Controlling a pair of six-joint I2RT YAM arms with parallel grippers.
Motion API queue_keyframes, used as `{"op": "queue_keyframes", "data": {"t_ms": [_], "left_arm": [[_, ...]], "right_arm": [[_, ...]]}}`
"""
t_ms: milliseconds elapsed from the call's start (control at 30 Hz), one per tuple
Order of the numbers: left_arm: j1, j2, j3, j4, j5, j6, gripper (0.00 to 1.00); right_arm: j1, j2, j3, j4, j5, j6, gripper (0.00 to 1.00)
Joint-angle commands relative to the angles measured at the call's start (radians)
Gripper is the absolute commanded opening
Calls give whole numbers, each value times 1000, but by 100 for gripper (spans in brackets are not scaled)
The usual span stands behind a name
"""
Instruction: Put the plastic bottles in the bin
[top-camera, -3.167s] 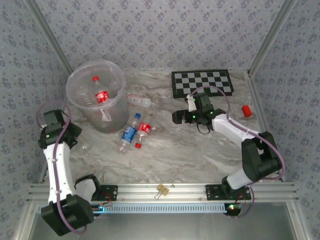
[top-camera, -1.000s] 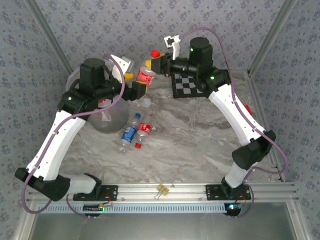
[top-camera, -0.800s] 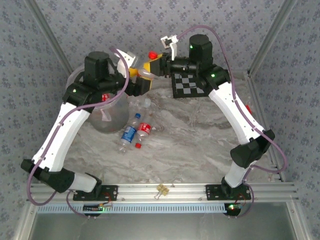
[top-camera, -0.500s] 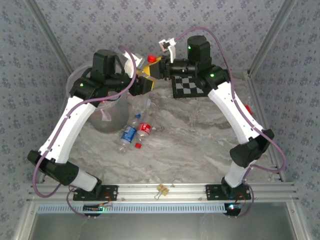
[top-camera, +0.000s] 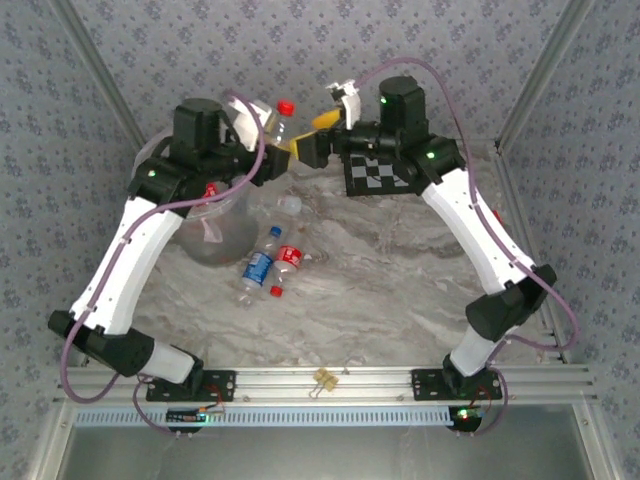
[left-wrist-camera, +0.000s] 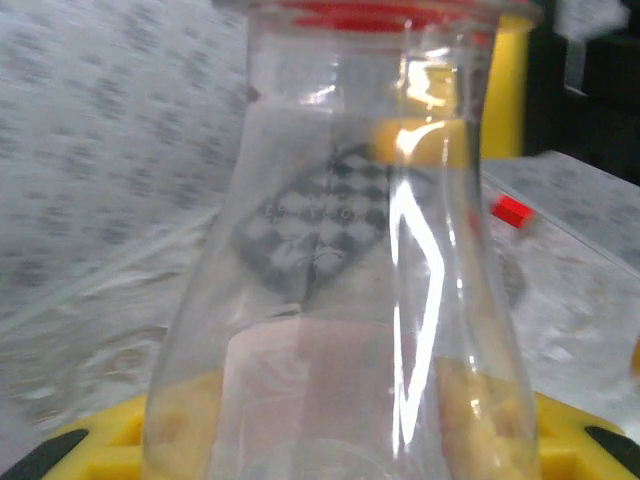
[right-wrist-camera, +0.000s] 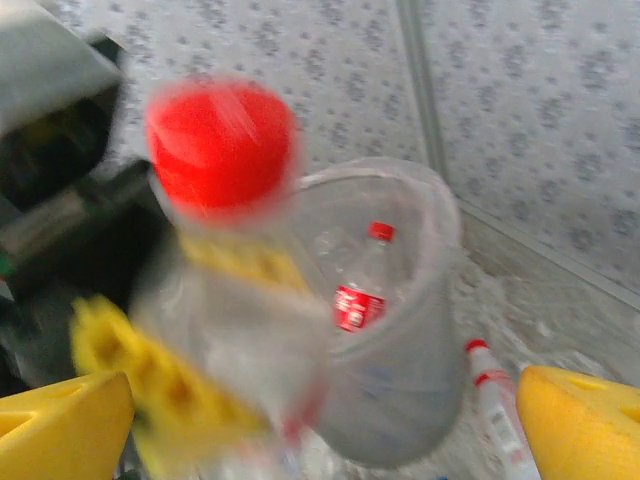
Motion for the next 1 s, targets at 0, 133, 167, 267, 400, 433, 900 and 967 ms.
{"op": "queue_keyframes", "data": {"t_ms": [0, 133, 167, 267, 400, 433, 900, 967], "left_arm": [[95, -88, 5, 96, -147, -23, 24], [262, -103, -10, 181, -172, -113, 19], [299, -107, -29, 222, -182, -120, 19], [376, -120, -123, 376, -190, -125, 17], [449, -91, -171, 436, -214, -139, 17], [461, -87, -189, 454, -229, -139, 17], [558, -36, -421, 638, -194, -198, 23], [558, -49, -472, 651, -208, -202, 23]], "right_arm": [[-39, -107, -106, 18, 77, -11, 100], [-73, -176, -242, 53, 78, 12, 100], [-81, -189, -274, 59, 76, 18, 100], [-92, -215, -337, 65, 71, 28, 100], [-99, -237, -381, 39, 84, 16, 100], [-99, -245, -392, 36, 89, 13, 100], [-110, -279, -450, 11, 98, -15, 100], [-113, -277, -454, 12, 98, -15, 100]]}}
